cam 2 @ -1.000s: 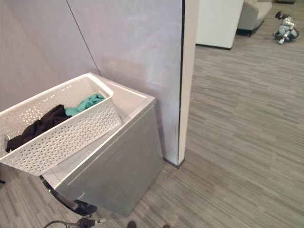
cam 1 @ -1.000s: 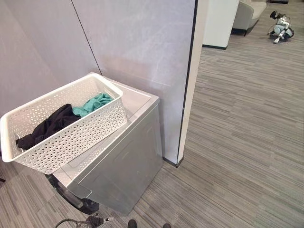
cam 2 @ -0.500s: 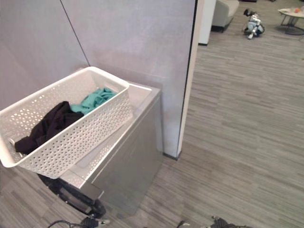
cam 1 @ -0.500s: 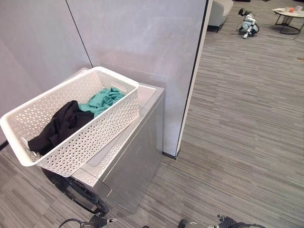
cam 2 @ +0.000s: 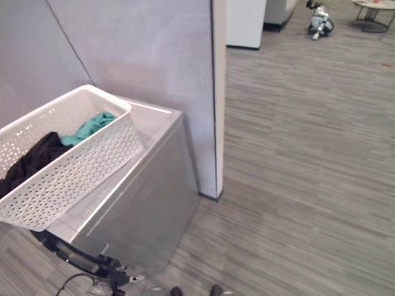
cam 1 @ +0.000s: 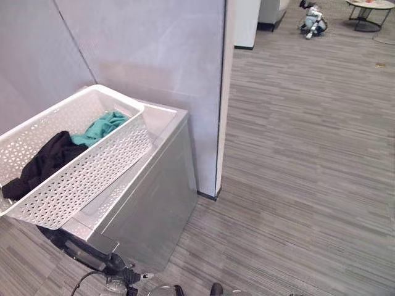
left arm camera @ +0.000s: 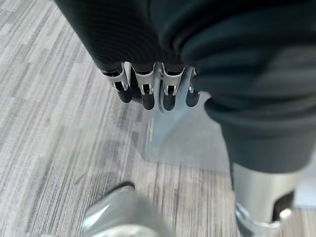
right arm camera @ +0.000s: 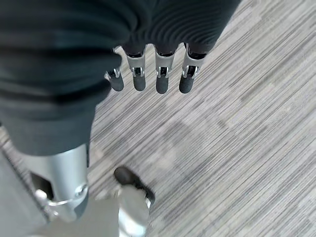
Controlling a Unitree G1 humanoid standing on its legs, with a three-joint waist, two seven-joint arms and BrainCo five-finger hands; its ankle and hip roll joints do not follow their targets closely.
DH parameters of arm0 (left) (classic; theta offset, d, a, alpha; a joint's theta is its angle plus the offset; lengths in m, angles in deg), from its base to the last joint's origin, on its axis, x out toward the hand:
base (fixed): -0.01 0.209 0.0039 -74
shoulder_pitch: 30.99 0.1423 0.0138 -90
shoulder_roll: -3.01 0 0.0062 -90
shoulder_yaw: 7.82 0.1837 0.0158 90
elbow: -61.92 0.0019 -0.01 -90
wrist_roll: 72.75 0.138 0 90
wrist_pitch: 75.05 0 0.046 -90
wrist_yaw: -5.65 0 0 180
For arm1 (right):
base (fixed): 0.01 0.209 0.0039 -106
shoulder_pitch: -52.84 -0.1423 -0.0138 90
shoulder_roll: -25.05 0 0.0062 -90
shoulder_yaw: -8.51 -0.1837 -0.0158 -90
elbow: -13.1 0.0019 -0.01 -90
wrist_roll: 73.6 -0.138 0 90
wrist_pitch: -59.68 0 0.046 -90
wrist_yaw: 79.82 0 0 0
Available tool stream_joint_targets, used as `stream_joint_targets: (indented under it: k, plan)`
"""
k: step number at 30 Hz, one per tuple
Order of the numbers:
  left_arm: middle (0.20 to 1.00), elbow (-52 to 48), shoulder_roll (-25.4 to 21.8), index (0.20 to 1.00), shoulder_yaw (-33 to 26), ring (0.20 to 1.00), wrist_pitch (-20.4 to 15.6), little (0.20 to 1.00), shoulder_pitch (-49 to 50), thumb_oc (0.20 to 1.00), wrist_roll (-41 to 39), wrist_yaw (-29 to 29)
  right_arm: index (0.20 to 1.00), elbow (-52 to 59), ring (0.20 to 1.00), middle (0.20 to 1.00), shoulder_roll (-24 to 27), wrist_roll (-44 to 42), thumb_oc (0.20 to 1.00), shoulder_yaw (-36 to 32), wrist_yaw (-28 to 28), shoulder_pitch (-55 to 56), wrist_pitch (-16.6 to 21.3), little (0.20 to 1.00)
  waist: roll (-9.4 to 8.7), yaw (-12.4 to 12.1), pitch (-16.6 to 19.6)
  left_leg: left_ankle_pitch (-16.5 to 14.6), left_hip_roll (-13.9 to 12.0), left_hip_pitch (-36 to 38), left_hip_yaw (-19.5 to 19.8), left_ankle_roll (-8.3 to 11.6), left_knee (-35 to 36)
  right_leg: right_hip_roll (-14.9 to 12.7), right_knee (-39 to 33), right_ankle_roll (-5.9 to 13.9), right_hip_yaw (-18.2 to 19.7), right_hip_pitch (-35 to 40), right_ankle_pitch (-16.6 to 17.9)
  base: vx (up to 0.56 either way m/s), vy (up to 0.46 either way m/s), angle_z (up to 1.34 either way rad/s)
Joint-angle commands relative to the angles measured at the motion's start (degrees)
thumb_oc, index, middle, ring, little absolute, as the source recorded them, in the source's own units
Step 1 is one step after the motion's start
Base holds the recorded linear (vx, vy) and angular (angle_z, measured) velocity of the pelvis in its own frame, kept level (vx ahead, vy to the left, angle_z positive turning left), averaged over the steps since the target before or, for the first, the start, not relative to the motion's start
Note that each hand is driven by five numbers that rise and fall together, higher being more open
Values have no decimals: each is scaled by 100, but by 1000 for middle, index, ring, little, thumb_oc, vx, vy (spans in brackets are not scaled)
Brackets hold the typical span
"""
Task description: Grab the laundry basket,head to the washer,open it,put in the laundry and shut it.
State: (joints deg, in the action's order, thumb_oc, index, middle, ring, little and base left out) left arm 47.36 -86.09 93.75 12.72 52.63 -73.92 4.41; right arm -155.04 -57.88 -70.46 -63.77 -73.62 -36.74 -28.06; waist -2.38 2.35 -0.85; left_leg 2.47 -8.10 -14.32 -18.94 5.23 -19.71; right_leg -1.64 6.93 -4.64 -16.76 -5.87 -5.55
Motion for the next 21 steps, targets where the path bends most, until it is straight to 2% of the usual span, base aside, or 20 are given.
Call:
stream_joint_targets:
  k: [1, 2, 3, 4, 5, 6, 7, 8, 9, 10, 11, 12, 13, 14, 15, 16, 18, 19, 20, 21]
  plan:
    - [1000, -63, 11, 1000, 32, 1000, -60, 1000, -44, 1000, 32, -32, 1000, -200, 1000, 1000, 166, 66, 1000, -126, -50, 51, -39, 1000, 104, 11, 99, -349, 233, 52, 152, -271, 396, -131, -682, 741, 472, 221, 451, 54, 131, 19]
    - [1000, -46, 10, 1000, 40, 1000, -67, 1000, -39, 1000, 15, -49, 1000, -184, 1000, 1000, 174, 69, 1000, -101, -57, 39, -38, 1000, 138, -28, 124, -340, 289, 71, 468, -263, 626, -151, -663, 756, 553, 194, 449, 76, 204, -9]
    - [1000, 12, -8, 1000, 50, 1000, -81, 1000, -35, 1000, -33, -68, 1000, -116, 1000, 1000, 197, 74, 1000, -78, -60, 28, -34, 1000, 219, -26, 146, -98, 194, 163, 792, -149, 1205, -170, -638, 778, 678, 152, 451, 103, 286, -69]
    - [1000, 70, -3, 1000, 79, 1000, -78, 1000, -62, 1000, -36, -87, 1000, -91, 1000, 1000, 206, 77, 1000, -90, -68, 31, -39, 1000, 265, 8, 156, 194, 39, 140, 842, -40, 1456, -215, -614, 795, 700, 129, 450, 144, 391, -56]
    - [1000, 143, 0, 1000, 123, 1000, -79, 1000, -87, 1000, -49, -77, 1000, -89, 1000, 1000, 222, 79, 1000, -67, -47, -8, -49, 1000, 276, -56, 105, 161, 91, 88, 1393, -32, 1248, -324, -543, 825, 858, 131, 435, 105, 348, -48]
    - [1000, 152, 0, 1000, 131, 1000, -82, 1000, -79, 1000, -69, -59, 1000, -86, 1000, 1000, 230, 72, 1000, -77, -40, -43, -48, 1000, 306, -55, 111, 92, 155, 150, 1520, -19, 1317, -372, -523, 872, 941, 100, 469, 77, 266, -8]
    - [1000, 153, 1, 1000, 131, 1000, -82, 1000, -79, 1000, -70, -59, 1000, -86, 1000, 1000, 231, 72, 1000, -77, -40, -43, -48, 1000, 306, -58, 105, 92, 155, 162, 1516, -19, 1323, -373, -522, 873, 944, 107, 468, 61, 339, -33]
    - [1000, 159, 13, 1000, 164, 1000, -97, 1000, -80, 1000, -24, -63, 1000, -153, 1000, 1000, 251, 79, 1000, -213, -12, -13, -58, 1000, 394, 39, 171, -2, 235, 305, 1301, -41, 1505, -554, -528, 1034, 954, 101, 556, 50, 245, -51]
    - [1000, 159, 14, 1000, 164, 1000, -97, 1000, -80, 1000, -24, -63, 1000, -153, 1000, 1000, 252, 80, 1000, -214, -11, -12, -58, 1000, 394, 35, 169, -3, 236, 311, 1297, -42, 1508, -556, -530, 1036, 958, 104, 557, 68, 500, -34]
    - [1000, 179, -5, 1000, 187, 1000, -113, 1000, -106, 1000, 20, -41, 1000, -171, 1000, 1000, 269, 136, 1000, -231, -7, -81, -75, 1000, 394, 69, 178, -175, 457, 275, 1277, -159, 1309, -785, -566, 1169, 1097, 47, 733, 20, 259, 1]
    - [1000, 180, -5, 1000, 187, 1000, -114, 1000, -107, 1000, 20, -41, 1000, -172, 1000, 1000, 269, 136, 1000, -231, -7, -82, -75, 1000, 392, 63, 178, -182, 458, 273, 1270, -163, 1301, -787, -567, 1172, 1104, 45, 735, 24, 526, 32]
    - [1000, 144, -33, 1000, 199, 1000, -135, 1000, -133, 1000, 27, -14, 1000, -159, 1000, 1000, 250, 169, 1000, -245, 27, -114, -79, 1000, 385, 75, 186, -296, 651, 266, 1113, -275, 1264, -1037, -660, 1307, 1201, -33, 986, 6, 273, 10]
    - [1000, 145, -33, 1000, 199, 1000, -135, 1000, -134, 1000, 27, -13, 1000, -159, 1000, 1000, 250, 169, 1000, -246, 27, -114, -80, 1000, 383, 69, 188, -298, 653, 265, 1106, -277, 1264, -1040, -664, 1310, 1208, -36, 990, -8, 502, -19]
    - [1000, 114, -86, 1000, 166, 1000, -147, 1000, -149, 1000, 27, -10, 1000, -71, 1000, 1000, 246, 195, 1000, -219, 56, -187, -78, 1000, 366, 70, 205, -413, 811, 240, 953, -383, 1271, -1281, -724, 1416, 1278, -215, 1313, -12, 236, -43]
    - [1000, 115, -87, 1000, 166, 1000, -147, 1000, -150, 1000, 27, -9, 1000, -70, 1000, 1000, 246, 195, 1000, -219, 57, -186, -80, 1000, 362, 59, 211, -416, 812, 236, 940, -386, 1270, -1283, -727, 1419, 1292, -225, 1317, -25, 355, -55]
    - [1000, 99, -102, 1000, 167, 1000, -145, 1000, -162, 1000, 60, -9, 1000, 1, 1000, 1000, 243, 234, 1000, -168, 80, -226, -69, 1000, 337, 46, 194, -460, 887, 218, 826, -431, 1255, -1435, -744, 1480, 1234, -315, 1557, -53, 294, -59]
    - [1000, 31, -212, 1000, 151, 1000, -105, 1000, -183, 1000, 149, -12, 1000, 276, 1000, 1000, 178, 283, 1000, 49, 116, -376, -69, 1000, 347, -70, 37, -440, 850, 350, 437, -444, 1394, -1338, -328, 1420, 518, -603, 1444, -88, 332, -60]
    - [1000, 31, -214, 1000, 149, 1000, -105, 1000, -185, 1000, 149, -12, 1000, 277, 1000, 1000, 177, 283, 1000, 49, 116, -378, -69, 1000, 342, -66, 47, -426, 856, 336, 438, -447, 1402, -1343, -329, 1419, 518, -618, 1451, -64, 209, -77]
    - [1000, 33, -234, 1000, 147, 1000, -83, 1000, -188, 1000, 210, -1, 1000, 372, 1000, 1000, 150, 312, 1000, 141, 149, -397, -47, 1000, 336, -109, -15, -401, 853, 430, 281, -428, 1469, -1267, -173, 1382, 142, -507, 1278, -44, 212, -100]
    - [1000, 33, -273, 1000, 127, 1000, -66, 1000, -158, 1000, 273, 11, 1000, 426, 1000, 1000, 134, 362, 1000, 259, 173, -407, -25, 1000, 317, -127, -53, -343, 878, 515, 160, -439, 1605, -1062, 111, 1278, -45, -476, 1055, -54, 281, -93]
